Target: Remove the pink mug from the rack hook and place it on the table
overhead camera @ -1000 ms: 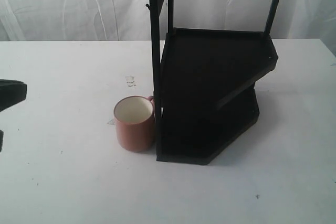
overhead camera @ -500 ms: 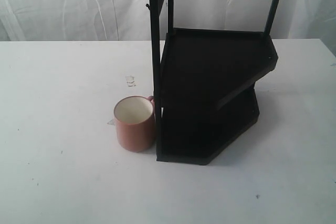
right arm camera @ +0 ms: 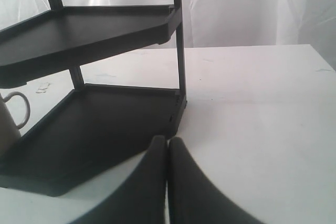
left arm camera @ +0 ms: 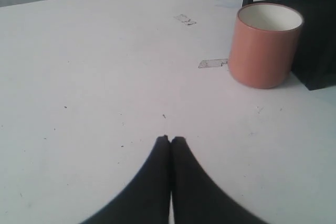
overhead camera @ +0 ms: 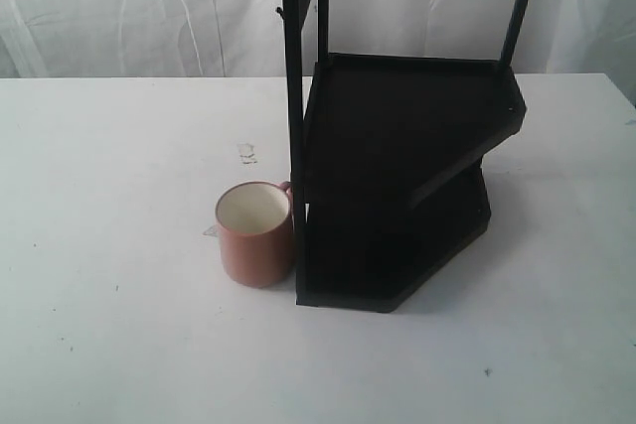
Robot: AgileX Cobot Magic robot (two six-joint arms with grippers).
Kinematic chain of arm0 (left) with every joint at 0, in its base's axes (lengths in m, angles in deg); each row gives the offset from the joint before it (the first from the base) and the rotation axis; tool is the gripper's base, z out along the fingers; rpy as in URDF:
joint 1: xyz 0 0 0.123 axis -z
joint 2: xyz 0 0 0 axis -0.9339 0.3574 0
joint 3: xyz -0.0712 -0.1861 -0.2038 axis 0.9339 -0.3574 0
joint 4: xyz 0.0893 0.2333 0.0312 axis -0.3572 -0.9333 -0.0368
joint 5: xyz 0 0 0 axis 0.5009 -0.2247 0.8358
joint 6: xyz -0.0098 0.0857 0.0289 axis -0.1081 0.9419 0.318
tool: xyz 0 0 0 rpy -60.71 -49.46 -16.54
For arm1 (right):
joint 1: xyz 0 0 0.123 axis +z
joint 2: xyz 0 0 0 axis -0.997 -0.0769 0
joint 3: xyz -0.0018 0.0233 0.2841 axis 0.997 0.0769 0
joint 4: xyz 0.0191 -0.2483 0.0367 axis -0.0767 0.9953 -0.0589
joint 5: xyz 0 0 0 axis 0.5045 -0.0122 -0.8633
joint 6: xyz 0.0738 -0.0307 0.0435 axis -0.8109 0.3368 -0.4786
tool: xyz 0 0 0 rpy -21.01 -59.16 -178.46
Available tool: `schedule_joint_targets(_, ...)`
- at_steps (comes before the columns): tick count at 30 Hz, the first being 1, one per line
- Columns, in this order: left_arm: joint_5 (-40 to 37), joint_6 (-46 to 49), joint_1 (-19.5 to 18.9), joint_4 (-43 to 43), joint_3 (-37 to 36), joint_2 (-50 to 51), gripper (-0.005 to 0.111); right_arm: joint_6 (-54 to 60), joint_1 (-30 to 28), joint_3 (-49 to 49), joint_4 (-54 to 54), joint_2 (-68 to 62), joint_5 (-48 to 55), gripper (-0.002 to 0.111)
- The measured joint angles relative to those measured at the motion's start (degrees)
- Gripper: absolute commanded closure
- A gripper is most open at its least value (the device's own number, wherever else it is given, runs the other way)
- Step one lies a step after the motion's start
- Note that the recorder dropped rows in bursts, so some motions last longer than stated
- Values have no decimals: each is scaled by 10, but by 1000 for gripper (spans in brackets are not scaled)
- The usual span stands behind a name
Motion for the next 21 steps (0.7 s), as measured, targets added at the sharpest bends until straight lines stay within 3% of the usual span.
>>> schedule_joint_targets(21, -18, -2, 0, 0, 0, 0, 107, 0, 0, 0, 0, 0, 0, 108)
